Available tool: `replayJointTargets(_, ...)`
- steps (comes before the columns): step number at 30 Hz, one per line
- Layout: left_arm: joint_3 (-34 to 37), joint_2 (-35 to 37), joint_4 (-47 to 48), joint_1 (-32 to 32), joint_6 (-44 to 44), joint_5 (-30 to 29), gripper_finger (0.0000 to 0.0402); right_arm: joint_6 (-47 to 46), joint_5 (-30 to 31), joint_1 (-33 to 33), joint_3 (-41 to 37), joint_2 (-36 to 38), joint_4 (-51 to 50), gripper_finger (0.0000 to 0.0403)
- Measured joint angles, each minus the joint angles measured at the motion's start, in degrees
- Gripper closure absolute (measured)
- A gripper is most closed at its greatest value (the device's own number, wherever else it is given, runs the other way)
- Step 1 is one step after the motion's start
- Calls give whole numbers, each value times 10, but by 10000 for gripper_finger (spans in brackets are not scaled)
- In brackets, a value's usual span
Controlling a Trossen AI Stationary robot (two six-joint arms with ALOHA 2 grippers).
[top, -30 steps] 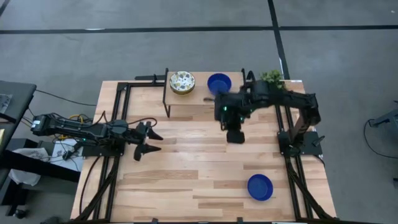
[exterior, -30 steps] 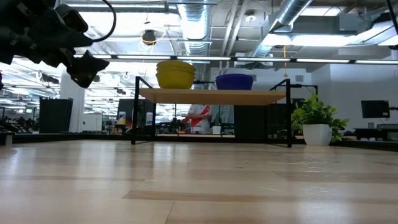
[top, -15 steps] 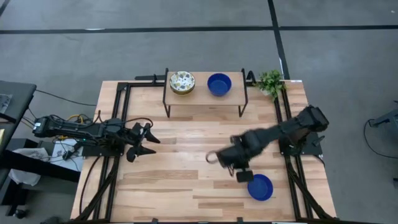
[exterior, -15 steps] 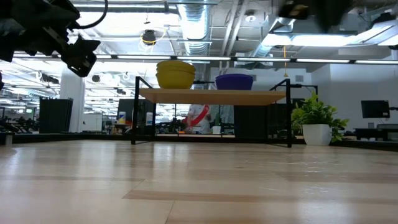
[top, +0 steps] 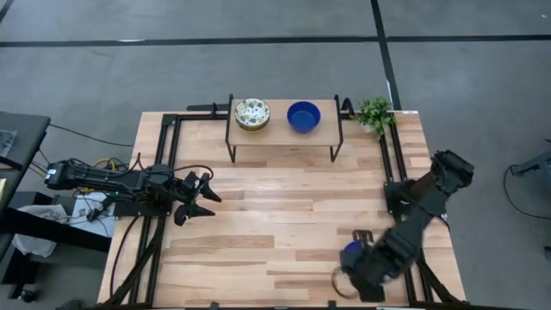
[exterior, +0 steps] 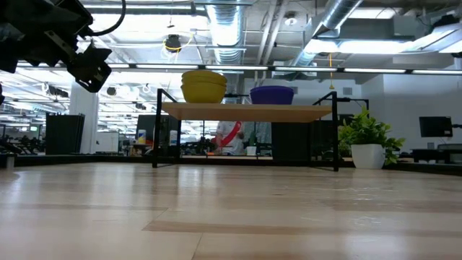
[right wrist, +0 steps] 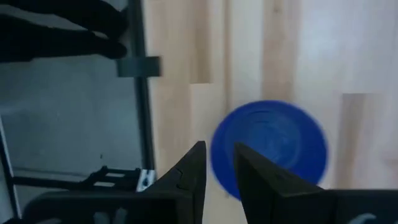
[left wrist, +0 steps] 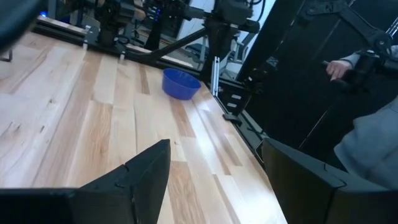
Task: Pick & Place Mini bowls
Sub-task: Stack the blue bowl on the blue bowl on the shelf
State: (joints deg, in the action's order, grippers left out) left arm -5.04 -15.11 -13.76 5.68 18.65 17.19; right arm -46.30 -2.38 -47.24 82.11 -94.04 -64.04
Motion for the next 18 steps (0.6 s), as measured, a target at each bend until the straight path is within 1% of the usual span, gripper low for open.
replayJointTargets(4, 0, 0, 0, 0, 0, 0, 149, -60, 42, -52, 0, -2, 11, 333)
replayJointTargets(8, 0, 0, 0, 0, 0, 0, 149, -104, 43, -82, 0, -21, 14, 333)
replayJointTargets(12, 0, 0, 0, 0, 0, 0, 149, -103, 41, -94, 0, -57, 25, 333)
replayJointTargets(18, 0, 0, -2, 0, 0, 0, 149, -103, 41, -92, 0, -111, 36, 333)
